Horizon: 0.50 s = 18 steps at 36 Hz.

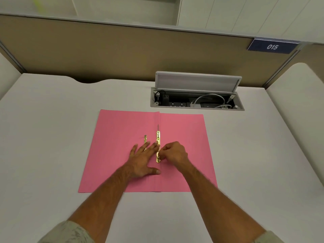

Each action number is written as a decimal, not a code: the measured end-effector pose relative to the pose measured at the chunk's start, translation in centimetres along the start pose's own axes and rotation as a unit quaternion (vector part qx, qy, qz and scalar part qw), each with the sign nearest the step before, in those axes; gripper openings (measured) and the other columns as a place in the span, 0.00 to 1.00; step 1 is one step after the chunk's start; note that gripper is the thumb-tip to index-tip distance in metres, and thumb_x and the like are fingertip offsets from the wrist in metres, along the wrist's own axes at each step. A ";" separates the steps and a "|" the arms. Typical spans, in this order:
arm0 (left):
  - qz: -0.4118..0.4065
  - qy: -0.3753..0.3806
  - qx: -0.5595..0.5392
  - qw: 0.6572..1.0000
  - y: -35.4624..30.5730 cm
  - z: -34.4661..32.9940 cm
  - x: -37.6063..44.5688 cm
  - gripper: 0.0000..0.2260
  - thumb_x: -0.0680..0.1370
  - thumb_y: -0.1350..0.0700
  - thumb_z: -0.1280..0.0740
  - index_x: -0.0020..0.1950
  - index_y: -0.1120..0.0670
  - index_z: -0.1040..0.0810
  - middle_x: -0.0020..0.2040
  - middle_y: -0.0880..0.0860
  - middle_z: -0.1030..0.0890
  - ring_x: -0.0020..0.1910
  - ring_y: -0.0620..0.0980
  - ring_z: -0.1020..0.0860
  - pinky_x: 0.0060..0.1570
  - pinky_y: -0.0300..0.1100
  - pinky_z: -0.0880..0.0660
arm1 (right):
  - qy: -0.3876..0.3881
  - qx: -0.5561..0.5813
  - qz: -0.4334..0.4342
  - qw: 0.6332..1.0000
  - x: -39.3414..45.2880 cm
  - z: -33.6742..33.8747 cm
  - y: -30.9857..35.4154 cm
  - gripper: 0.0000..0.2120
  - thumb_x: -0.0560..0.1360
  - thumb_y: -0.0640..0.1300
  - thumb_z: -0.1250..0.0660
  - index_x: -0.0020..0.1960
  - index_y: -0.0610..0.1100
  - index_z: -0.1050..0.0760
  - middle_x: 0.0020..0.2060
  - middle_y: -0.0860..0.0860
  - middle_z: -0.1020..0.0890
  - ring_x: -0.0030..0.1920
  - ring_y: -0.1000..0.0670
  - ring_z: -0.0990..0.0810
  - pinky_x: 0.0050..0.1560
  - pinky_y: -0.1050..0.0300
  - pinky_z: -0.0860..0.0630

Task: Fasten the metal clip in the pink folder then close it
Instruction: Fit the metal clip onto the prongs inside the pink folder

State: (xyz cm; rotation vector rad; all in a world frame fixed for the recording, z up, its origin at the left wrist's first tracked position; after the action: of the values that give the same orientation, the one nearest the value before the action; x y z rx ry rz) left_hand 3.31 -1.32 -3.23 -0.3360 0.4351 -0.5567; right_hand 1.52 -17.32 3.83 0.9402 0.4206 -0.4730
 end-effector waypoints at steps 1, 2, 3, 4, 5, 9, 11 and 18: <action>0.001 -0.001 0.002 1.000 0.0 0.0 0.0 0.50 0.69 0.24 0.37 0.83 0.41 0.57 0.82 0.38 0.58 0.82 0.45 0.59 0.76 0.57 0.66 | 0.000 -0.013 0.003 1.000 -0.2 0.0 -0.2 0.06 0.67 0.45 0.27 0.42 0.47 0.13 0.36 0.52 0.12 0.48 0.50 0.14 0.63 0.43 0.24; 0.001 -0.002 0.001 1.000 0.0 0.0 0.0 0.50 0.69 0.24 0.37 0.83 0.40 0.57 0.82 0.37 0.58 0.82 0.45 0.59 0.77 0.57 0.65 | 0.000 -0.023 0.010 1.000 -0.3 0.0 -0.3 0.06 0.68 0.44 0.27 0.43 0.48 0.12 0.37 0.52 0.12 0.48 0.50 0.14 0.62 0.42 0.24; 0.000 -0.004 -0.002 1.000 0.0 0.0 -0.1 0.50 0.68 0.24 0.37 0.82 0.40 0.57 0.82 0.37 0.58 0.82 0.44 0.59 0.77 0.57 0.65 | 0.001 -0.034 0.021 0.999 -0.4 0.0 -0.5 0.06 0.69 0.44 0.27 0.44 0.48 0.12 0.39 0.52 0.12 0.48 0.49 0.14 0.62 0.43 0.23; -0.002 -0.005 -0.005 1.000 0.0 0.0 -0.1 0.50 0.68 0.23 0.38 0.82 0.40 0.56 0.82 0.37 0.58 0.82 0.44 0.58 0.77 0.57 0.65 | 0.000 -0.050 0.036 0.998 -0.5 -0.1 -0.7 0.07 0.71 0.44 0.27 0.46 0.48 0.12 0.41 0.52 0.11 0.49 0.49 0.14 0.61 0.43 0.23; -0.003 -0.006 -0.007 1.000 0.1 0.1 -0.1 0.50 0.68 0.23 0.38 0.82 0.40 0.56 0.82 0.37 0.58 0.82 0.44 0.58 0.77 0.57 0.65 | -0.003 -0.072 0.055 0.996 -0.7 -0.1 -0.7 0.08 0.73 0.44 0.28 0.49 0.48 0.12 0.45 0.52 0.11 0.50 0.49 0.15 0.61 0.43 0.23; -0.008 -0.008 -0.005 1.000 0.2 0.1 -0.1 0.50 0.68 0.22 0.39 0.82 0.39 0.57 0.81 0.36 0.58 0.81 0.43 0.59 0.76 0.56 0.66 | -0.026 -0.156 0.137 0.978 -1.5 -0.6 -1.3 0.12 0.78 0.43 0.34 0.57 0.48 0.14 0.53 0.52 0.12 0.55 0.47 0.18 0.62 0.44 0.24; -0.009 -0.004 -0.006 1.000 0.0 0.1 -0.1 0.49 0.68 0.23 0.39 0.82 0.39 0.57 0.82 0.36 0.58 0.81 0.44 0.59 0.76 0.56 0.66 | -0.038 -0.213 0.169 0.962 -1.9 -0.9 -1.6 0.13 0.80 0.43 0.36 0.58 0.48 0.14 0.53 0.51 0.13 0.58 0.45 0.21 0.60 0.46 0.25; -0.015 -0.009 -0.006 1.000 0.2 0.0 -0.1 0.49 0.68 0.23 0.39 0.82 0.39 0.57 0.81 0.36 0.59 0.81 0.44 0.59 0.77 0.58 0.65 | -0.069 -0.331 0.207 0.918 -2.9 -2.4 -1.8 0.16 0.83 0.46 0.42 0.63 0.45 0.18 0.51 0.45 0.17 0.58 0.42 0.28 0.52 0.49 0.26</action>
State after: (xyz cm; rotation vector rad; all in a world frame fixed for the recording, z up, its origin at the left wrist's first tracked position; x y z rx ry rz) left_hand 3.34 -1.12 -3.29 -0.3583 0.4167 -0.5799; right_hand -2.19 -15.67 2.95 0.3132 0.2142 0.0078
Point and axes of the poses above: each hand's wrist, its own x-axis towards the middle knuckle, its own z-axis out of the back of the hand, y = z × x, the point moved 4 cm from there along x, towards the middle knuckle
